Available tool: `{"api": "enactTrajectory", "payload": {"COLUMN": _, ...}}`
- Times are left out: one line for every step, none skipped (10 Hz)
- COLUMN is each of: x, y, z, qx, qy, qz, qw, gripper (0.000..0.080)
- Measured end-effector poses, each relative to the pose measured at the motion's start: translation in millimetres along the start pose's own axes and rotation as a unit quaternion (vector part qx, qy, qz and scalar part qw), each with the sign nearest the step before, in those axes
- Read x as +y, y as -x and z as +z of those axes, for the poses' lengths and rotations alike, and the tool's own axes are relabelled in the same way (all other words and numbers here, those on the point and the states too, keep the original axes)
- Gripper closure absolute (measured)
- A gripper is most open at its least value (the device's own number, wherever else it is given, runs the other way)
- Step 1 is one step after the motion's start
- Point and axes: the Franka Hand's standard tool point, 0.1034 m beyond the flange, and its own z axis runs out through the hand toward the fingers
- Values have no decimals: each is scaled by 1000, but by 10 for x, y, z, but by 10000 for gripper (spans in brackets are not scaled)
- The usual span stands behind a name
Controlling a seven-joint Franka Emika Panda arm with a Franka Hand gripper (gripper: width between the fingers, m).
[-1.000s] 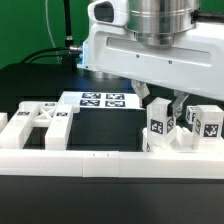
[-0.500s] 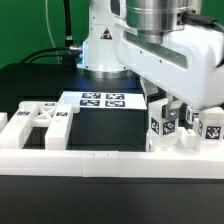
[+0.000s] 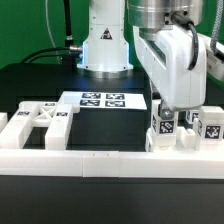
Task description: Assemble chair
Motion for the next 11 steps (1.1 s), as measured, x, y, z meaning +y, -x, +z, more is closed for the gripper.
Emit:
{"api": "enactTrajectory", "payload": {"x": -1, "y": 2, "z": -3, "qx": 0, "qy": 0, "qz": -23, "qw": 1000, "gripper": 402}}
{"api": "enactTrajectory", "payload": {"x": -1, "y": 17, "z": -13, "qx": 0, "qy": 0, "qz": -52, "qw": 999, "gripper": 223}}
{"api": "enactTrajectory", "payload": {"x": 1, "y": 50, "z": -15, "qx": 0, "qy": 1, "qz": -96, "qw": 995, "gripper": 164}}
{"api": "enactTrajectory", "payload": {"x": 3, "y": 72, "z": -11, "qx": 5, "qy": 2, "qz": -156, "qw": 988, "gripper": 164}}
{"api": "enactTrajectory", "payload": {"x": 4, "y": 60, "z": -7, "qx": 5, "qy": 3, "qz": -175, "qw": 985, "gripper": 152}}
{"api": "enactTrajectory", "payload": {"x": 5, "y": 51, "z": -6, "qx": 5, "qy": 3, "qz": -215, "qw": 977, "gripper": 152}}
{"api": "enactTrajectory", "payload": {"x": 5, "y": 50, "z": -5, "qx": 5, "qy": 3, "qz": -254, "qw": 967, "gripper": 151}}
{"api": "enactTrajectory", "payload": {"x": 4, "y": 55, "z": -1, "qx": 6, "qy": 4, "qz": -301, "qw": 954, "gripper": 151}}
{"api": "enactTrajectory", "payload": {"x": -3, "y": 104, "z": 13, "qx": 7, "qy": 1, "qz": -360, "qw": 933, "gripper": 151}}
{"api": "enactTrajectory", "payload": {"x": -5, "y": 125, "z": 24, "qx": 7, "qy": 0, "qz": -421, "qw": 907, "gripper": 151}}
{"api": "enactTrajectory", "payload": {"x": -20, "y": 121, "z": 24, "qx": 11, "qy": -4, "qz": -480, "qw": 877, "gripper": 151}}
